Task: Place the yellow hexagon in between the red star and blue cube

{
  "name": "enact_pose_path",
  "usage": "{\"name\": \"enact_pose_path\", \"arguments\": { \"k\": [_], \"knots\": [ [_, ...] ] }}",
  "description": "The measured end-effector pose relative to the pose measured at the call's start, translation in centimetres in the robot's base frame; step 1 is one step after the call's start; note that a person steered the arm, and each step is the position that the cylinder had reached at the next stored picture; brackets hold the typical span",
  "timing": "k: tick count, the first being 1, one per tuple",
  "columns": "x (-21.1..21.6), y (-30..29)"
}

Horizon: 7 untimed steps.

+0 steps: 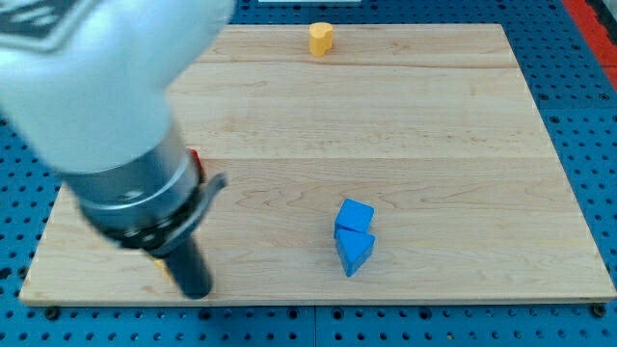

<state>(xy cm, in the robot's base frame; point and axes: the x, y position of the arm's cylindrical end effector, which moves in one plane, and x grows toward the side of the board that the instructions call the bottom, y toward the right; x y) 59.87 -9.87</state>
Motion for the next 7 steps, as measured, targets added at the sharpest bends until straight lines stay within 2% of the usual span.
{"name": "enact_pose_path", "arguments": {
  "k": [1, 2, 3, 4, 5, 6, 7],
  "knots": [
    [2.0, -0.2],
    [1.6, -5.7],
    [0.5, -5.9],
    [-2.6, 4.5],
    [-3.7, 6.0],
    [1.7, 3.5],
    [1.1, -1.6]
  ]
}}
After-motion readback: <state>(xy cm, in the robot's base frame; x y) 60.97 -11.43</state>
